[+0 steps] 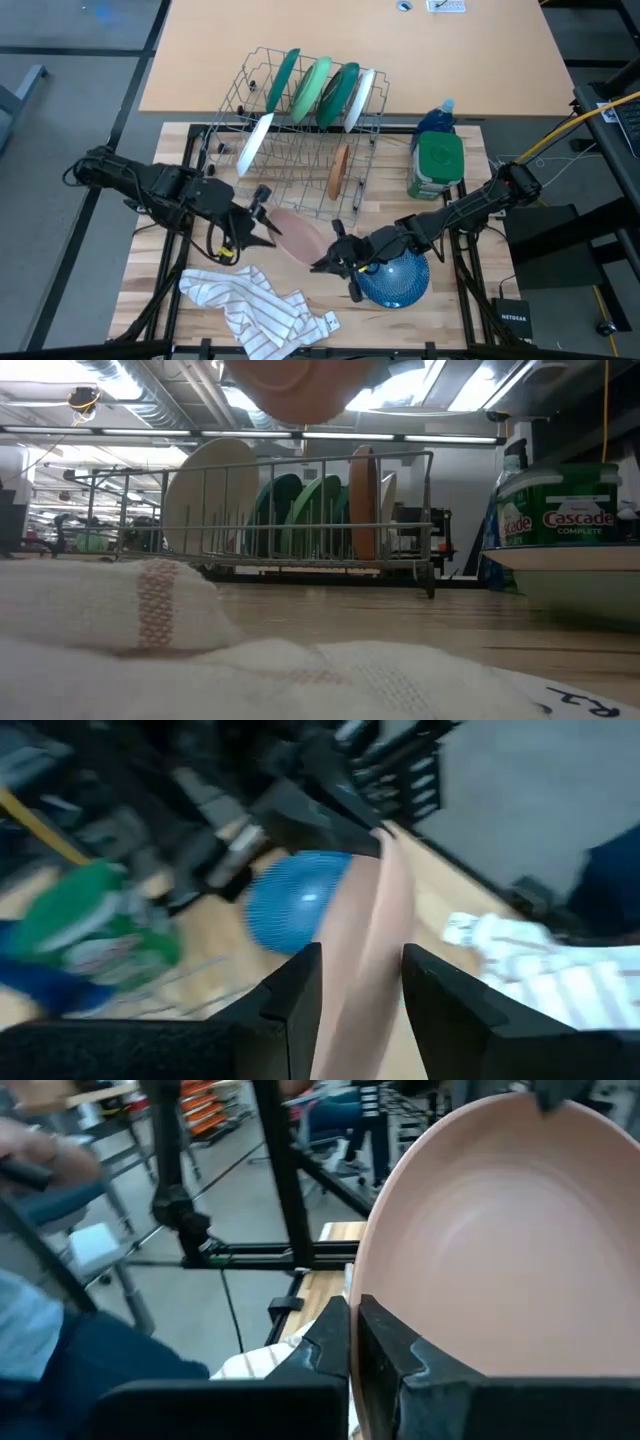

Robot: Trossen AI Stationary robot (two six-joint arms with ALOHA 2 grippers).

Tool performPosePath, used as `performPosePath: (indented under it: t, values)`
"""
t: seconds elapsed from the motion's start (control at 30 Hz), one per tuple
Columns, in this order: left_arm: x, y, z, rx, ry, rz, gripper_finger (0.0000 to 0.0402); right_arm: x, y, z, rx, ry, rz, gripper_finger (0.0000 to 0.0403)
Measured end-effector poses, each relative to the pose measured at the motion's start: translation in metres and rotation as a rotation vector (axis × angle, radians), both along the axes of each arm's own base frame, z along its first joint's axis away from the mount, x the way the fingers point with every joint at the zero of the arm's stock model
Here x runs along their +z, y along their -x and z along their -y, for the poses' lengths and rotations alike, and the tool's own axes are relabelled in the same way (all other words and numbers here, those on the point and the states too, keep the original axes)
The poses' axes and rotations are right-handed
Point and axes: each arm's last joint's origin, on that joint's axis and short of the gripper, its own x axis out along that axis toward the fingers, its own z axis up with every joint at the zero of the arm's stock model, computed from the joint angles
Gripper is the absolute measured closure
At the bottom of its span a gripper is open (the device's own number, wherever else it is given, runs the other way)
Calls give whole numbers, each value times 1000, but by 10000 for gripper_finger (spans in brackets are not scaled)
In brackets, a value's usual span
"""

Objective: Sort dishes
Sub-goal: Put the light pink plate in the dish rack

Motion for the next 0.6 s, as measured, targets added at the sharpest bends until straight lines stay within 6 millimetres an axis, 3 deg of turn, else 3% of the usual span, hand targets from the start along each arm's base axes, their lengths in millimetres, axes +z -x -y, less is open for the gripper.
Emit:
performPosePath:
  t: [0.37,0.6]
  values:
    - [26,40,-18,172,-3,114,272,13,-4,9,-242,-152,113,395]
    - [24,67,-28,246,91,9,272,23,-14,40,-417,-294,206,396]
